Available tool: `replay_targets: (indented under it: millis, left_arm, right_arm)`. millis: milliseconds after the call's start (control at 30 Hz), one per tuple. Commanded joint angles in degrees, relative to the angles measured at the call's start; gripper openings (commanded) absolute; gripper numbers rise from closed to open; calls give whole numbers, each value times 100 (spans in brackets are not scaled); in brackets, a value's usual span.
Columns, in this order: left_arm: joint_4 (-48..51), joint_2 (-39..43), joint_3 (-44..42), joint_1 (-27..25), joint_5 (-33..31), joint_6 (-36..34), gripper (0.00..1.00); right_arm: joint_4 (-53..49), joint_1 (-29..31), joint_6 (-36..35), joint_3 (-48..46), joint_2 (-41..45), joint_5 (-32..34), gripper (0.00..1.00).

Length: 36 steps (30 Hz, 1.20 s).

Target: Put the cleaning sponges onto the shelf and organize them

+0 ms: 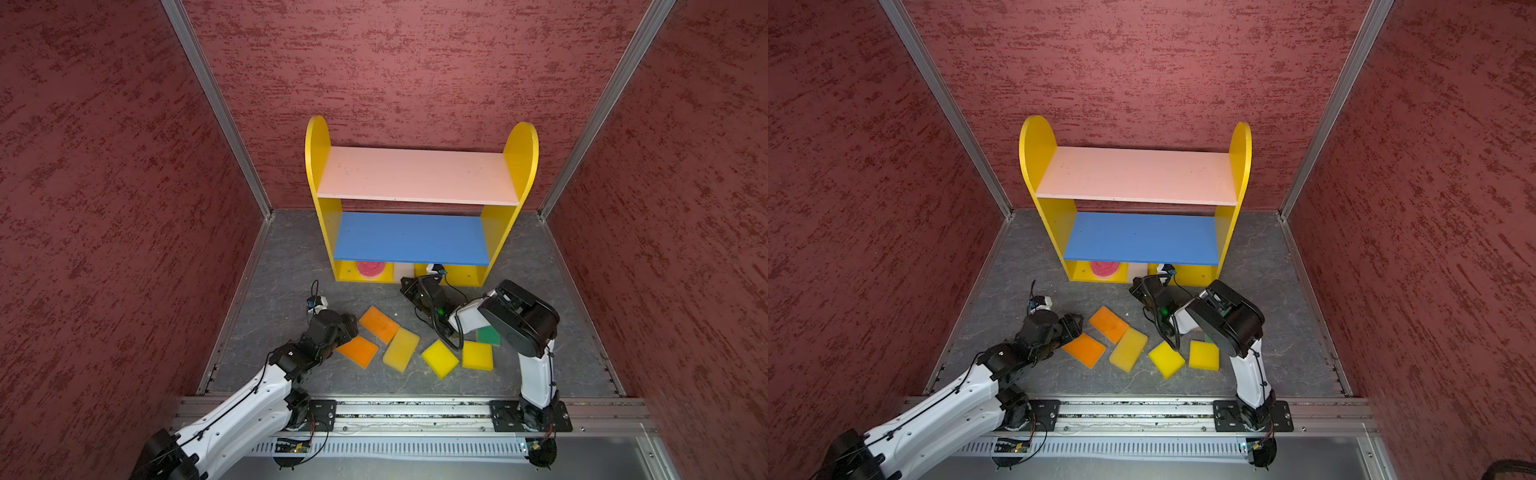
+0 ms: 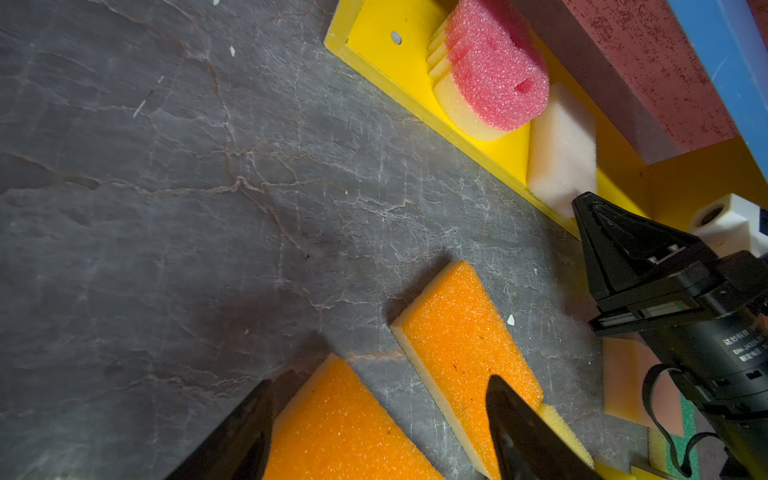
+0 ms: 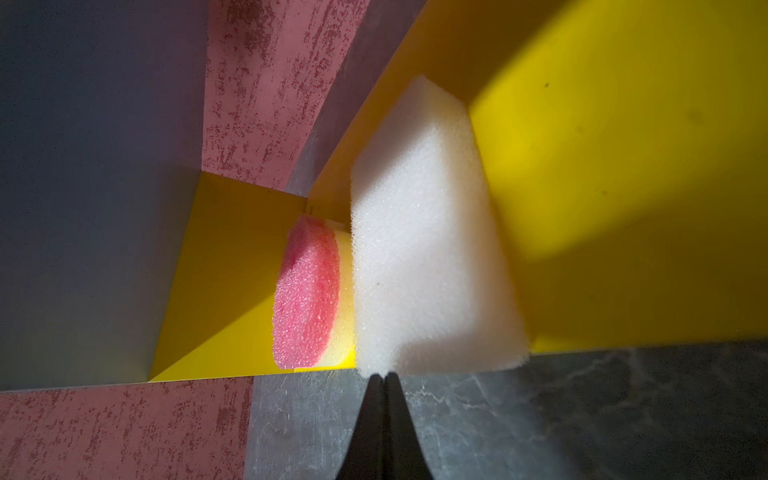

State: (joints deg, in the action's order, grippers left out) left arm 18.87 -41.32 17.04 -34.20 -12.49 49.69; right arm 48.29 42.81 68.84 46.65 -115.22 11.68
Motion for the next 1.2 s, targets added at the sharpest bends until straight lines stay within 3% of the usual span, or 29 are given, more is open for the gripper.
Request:
replay_targets:
  millis: [0, 400, 733, 1167]
  left_arm:
    - [-16, 54, 45, -8, -78, -38, 79]
    - [14, 80, 27, 4, -78, -5, 79]
    - [2, 80, 15, 2, -63, 5, 79]
    - [412, 618, 240, -74, -248, -156, 79]
  right_arm:
    - [371, -18, 68, 263, -94, 171, 0]
    - [524, -18, 193, 290, -244, 569, 0]
    - [647, 14, 15, 281, -162, 331, 0]
    - [-589, 437, -983, -370, 1784, 323, 0]
